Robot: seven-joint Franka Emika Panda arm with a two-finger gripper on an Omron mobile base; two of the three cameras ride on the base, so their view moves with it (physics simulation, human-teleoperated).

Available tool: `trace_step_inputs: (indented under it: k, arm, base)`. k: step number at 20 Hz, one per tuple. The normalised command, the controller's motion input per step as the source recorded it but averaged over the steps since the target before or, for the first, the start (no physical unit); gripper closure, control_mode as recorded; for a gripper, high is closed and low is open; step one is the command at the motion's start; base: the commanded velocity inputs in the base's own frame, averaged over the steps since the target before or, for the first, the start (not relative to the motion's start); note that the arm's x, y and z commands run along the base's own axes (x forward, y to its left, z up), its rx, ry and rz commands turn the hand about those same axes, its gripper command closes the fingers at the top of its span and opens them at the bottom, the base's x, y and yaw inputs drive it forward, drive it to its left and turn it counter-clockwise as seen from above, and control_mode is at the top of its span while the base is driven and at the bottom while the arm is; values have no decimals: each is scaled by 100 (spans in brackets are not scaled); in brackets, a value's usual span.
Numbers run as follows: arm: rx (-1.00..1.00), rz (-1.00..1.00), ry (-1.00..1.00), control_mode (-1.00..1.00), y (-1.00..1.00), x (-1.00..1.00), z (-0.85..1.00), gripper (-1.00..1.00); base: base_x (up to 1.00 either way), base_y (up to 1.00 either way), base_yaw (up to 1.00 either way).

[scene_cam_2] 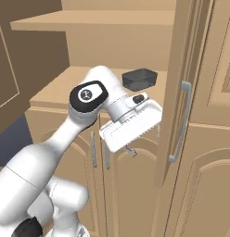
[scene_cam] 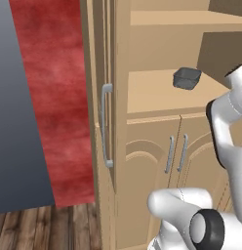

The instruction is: Retrieve the tupperware from the cabinet, then place the raw meat into the tupperware to avoid contamination.

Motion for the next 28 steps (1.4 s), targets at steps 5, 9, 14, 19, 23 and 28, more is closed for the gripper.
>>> trace_step_inputs:
  k: [5,9,14,19,23,28]
  arm:
    - [-3,-4,-4,-100,-4,41,-14,-100]
    - [0,0,-5,-100,-35,47,-20,-100]
    - [0,0,0,-100,42,24,-3,-100]
    - [0,18,3,-100,59,52,-8,-100]
    - [-1,31,-14,-100,21,48,-30,-100]
    - [-1,32,-18,-100,4,42,-1,-100]
  base:
    - [0,0,0]
    - [0,0,0]
    - [0,0,0]
    - [0,0,0]
    - [0,0,0]
    - [0,0,0]
